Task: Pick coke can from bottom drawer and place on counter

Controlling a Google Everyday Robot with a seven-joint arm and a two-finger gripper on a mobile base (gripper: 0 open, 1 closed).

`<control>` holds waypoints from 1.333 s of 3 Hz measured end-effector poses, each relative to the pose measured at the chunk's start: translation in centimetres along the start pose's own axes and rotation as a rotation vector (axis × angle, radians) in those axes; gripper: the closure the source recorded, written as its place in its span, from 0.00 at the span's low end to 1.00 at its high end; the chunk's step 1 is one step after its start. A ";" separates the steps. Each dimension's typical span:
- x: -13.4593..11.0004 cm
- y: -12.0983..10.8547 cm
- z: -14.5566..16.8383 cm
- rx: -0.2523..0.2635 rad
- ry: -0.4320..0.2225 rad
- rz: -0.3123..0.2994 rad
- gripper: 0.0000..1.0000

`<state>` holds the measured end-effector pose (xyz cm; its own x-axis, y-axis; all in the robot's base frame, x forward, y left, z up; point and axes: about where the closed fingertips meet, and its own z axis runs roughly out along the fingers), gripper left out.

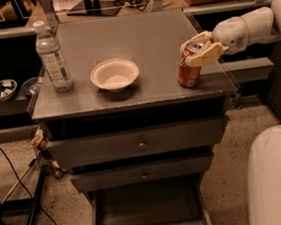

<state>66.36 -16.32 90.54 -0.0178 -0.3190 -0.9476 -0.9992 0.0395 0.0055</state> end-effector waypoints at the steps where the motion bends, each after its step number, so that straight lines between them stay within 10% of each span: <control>1: 0.2 -0.1 0.3 -0.008 -0.005 0.011 0.96; 4: 0.2 -0.1 0.3 -0.008 -0.005 0.011 0.19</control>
Offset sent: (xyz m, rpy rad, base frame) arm 0.0008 0.0015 -0.0023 0.0047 0.0110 0.0039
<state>66.47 -16.14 90.27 -0.0287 -0.3137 -0.9491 -0.9992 0.0351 0.0186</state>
